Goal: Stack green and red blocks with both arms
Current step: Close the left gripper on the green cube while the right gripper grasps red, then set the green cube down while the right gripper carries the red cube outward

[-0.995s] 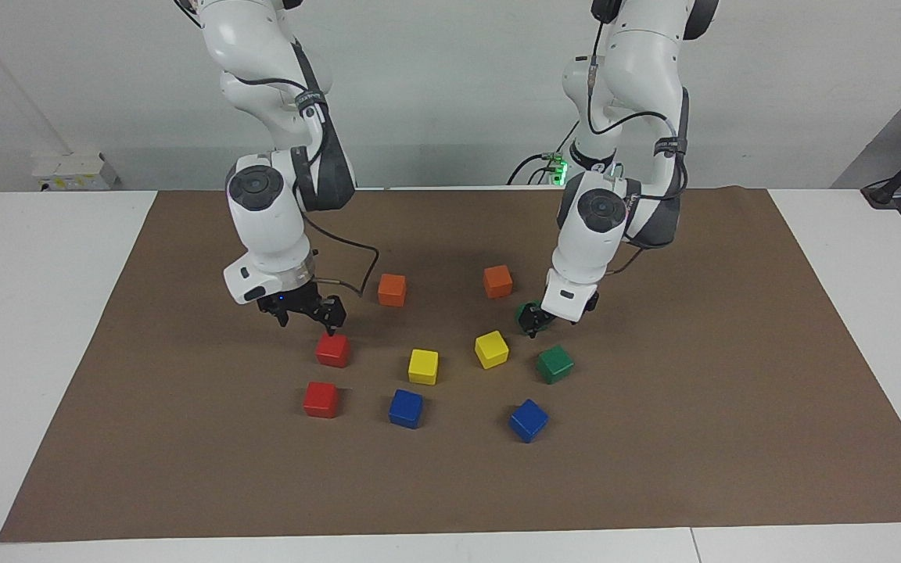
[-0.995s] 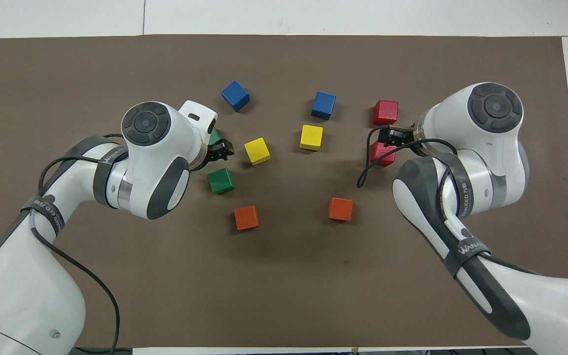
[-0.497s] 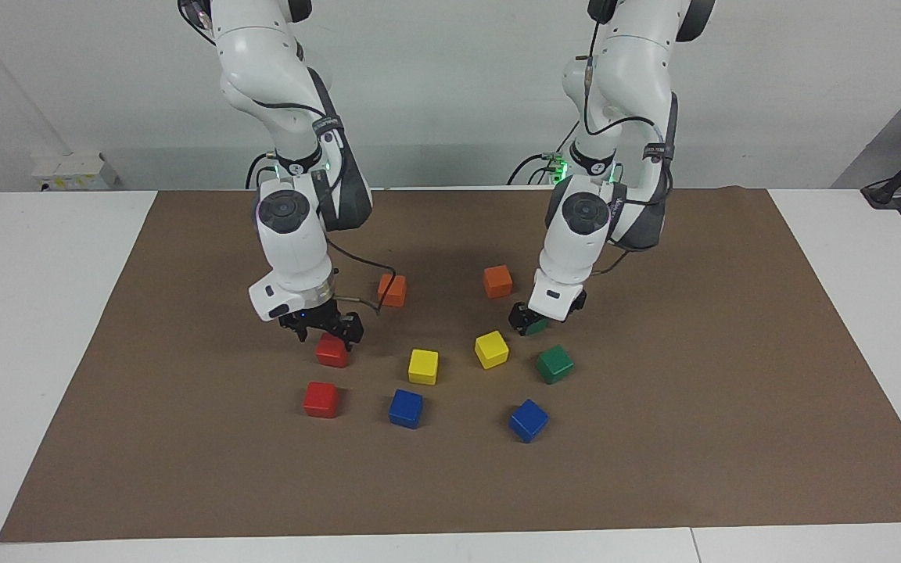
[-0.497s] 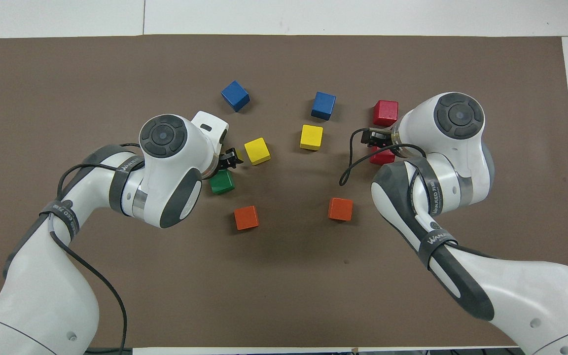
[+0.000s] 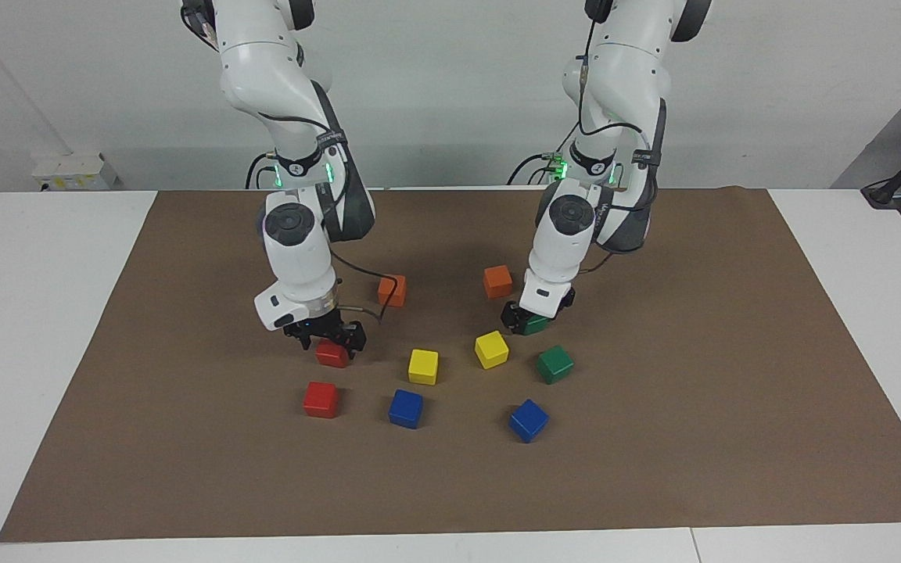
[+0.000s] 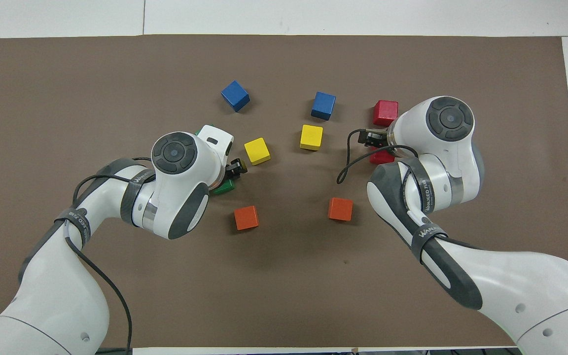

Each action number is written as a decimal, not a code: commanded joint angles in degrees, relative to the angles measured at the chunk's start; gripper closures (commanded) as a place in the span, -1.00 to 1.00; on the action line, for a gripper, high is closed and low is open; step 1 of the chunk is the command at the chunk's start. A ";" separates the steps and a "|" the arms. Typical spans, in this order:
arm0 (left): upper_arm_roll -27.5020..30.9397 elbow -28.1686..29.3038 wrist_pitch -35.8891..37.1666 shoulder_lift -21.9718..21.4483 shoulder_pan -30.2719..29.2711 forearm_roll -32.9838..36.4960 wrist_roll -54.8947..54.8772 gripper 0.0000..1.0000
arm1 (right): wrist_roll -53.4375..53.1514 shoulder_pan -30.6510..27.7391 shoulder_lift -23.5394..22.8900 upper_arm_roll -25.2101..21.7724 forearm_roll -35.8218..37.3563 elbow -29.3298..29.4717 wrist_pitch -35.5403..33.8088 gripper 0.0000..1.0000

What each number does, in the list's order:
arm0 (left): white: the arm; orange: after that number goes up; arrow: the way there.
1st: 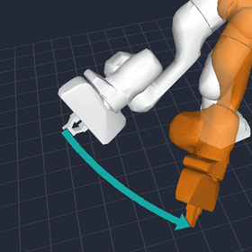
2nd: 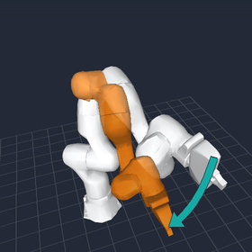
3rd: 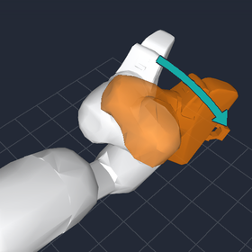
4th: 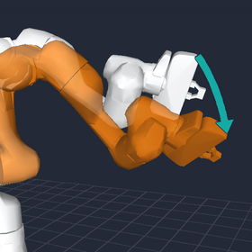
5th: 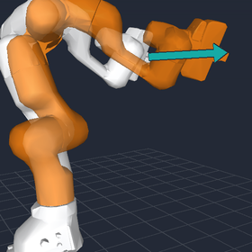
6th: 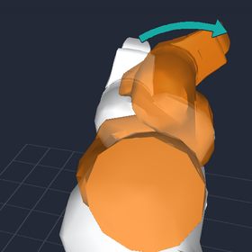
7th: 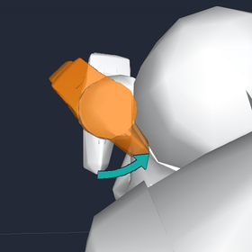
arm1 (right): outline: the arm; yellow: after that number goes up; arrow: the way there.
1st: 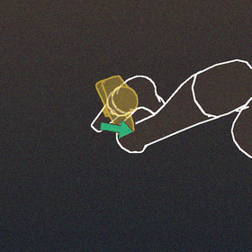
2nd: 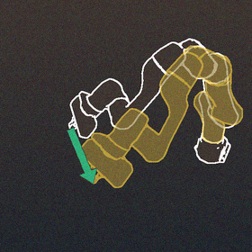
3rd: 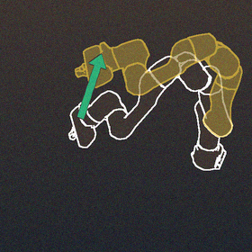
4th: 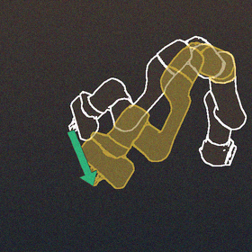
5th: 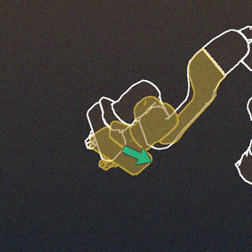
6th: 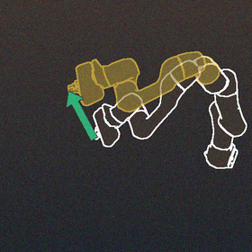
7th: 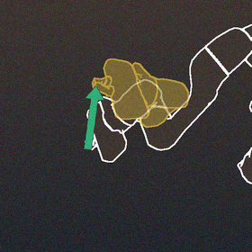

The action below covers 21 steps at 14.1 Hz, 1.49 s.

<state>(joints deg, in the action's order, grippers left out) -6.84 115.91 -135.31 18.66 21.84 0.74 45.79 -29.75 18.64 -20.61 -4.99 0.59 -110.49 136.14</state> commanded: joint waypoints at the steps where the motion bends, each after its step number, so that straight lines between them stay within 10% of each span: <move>1: 0.69 0.90 1.61 -1.08 1.10 0.85 5.52 0.99 | -0.49 0.17 -0.66 -0.02 -0.67 -0.60 1.59 -1.00; 6: 0.78 0.46 12.25 -6.17 -8.71 0.76 -8.89 1.00 | -0.14 0.78 -0.31 -0.02 -0.67 -2.62 1.59 -0.66; 10: 0.78 0.37 11.57 -5.75 -22.60 0.76 -37.80 1.00 | 0.22 0.79 -0.22 0.07 -0.67 -2.62 1.15 1.00; 21: 1.13 -0.51 5.06 -0.82 -27.55 1.11 -50.01 0.97 | 25.15 -14.31 7.34 -0.02 -0.76 -6.57 -2.99 1.00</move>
<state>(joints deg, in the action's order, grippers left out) -5.28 115.47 -128.97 17.45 -5.02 0.95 -3.52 -9.49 7.62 -15.28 -5.74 0.57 -113.35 131.36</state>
